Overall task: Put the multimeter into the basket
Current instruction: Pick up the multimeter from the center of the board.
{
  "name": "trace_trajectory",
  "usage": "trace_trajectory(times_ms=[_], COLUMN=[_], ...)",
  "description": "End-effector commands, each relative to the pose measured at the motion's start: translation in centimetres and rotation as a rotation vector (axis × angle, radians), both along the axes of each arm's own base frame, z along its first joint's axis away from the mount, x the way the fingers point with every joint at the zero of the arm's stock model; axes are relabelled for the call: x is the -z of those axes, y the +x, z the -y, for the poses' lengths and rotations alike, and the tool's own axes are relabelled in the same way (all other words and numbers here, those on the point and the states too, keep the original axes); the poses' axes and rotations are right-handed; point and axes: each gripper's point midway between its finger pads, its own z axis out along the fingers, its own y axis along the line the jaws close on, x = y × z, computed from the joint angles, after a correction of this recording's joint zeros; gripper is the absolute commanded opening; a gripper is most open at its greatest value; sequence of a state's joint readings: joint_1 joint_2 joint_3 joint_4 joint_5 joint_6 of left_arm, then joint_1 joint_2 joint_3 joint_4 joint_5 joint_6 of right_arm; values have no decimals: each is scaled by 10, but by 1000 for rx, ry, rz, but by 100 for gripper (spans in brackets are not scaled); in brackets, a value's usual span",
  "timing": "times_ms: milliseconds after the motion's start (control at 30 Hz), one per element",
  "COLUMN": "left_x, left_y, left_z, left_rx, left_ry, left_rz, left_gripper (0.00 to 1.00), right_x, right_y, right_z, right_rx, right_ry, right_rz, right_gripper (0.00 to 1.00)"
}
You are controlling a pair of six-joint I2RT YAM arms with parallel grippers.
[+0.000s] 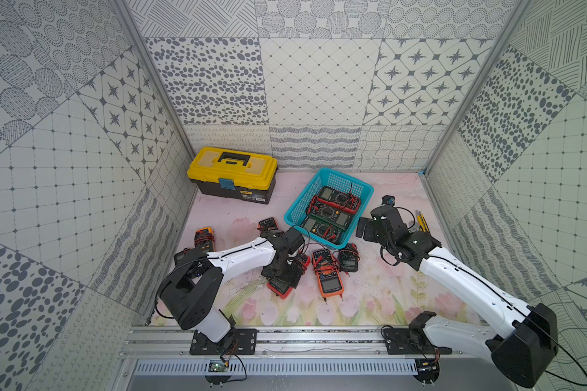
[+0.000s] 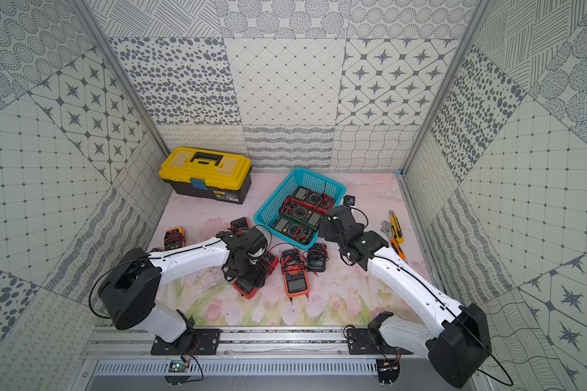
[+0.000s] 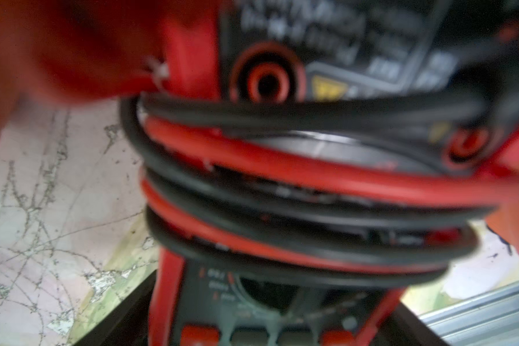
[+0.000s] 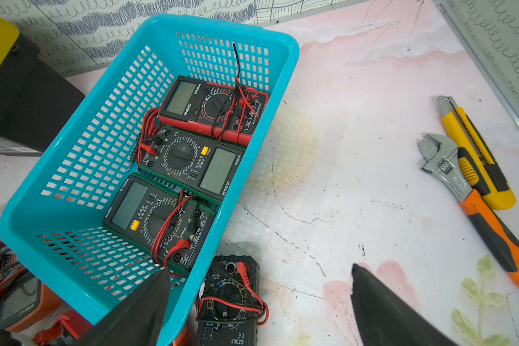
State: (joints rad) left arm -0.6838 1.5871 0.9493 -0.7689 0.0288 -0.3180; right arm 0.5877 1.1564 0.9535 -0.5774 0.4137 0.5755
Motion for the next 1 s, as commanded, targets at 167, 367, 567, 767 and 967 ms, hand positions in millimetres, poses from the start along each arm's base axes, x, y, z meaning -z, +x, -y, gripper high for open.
trace_trajectory(times_ms=[167, 367, 567, 767, 967], left_x=[-2, -17, -46, -75, -105], left_y=[-4, -7, 0, 7, 18], left_z=[-15, -15, -8, 2, 9], left_rx=[-137, -145, -69, 38, 133], left_ry=[17, -68, -172, -269, -319], left_rz=[44, 110, 247, 378, 532], left_gripper=[43, 3, 0, 0, 0], right_x=[1, 5, 0, 0, 13], right_y=[7, -1, -16, -33, -44], right_z=[-33, -95, -150, -186, -211], right_rx=[-97, -347, -638, -847, -968], right_ry=[102, 274, 357, 437, 547], right_rz=[5, -34, -173, -333, -470], right_gripper=[99, 98, 96, 92, 87])
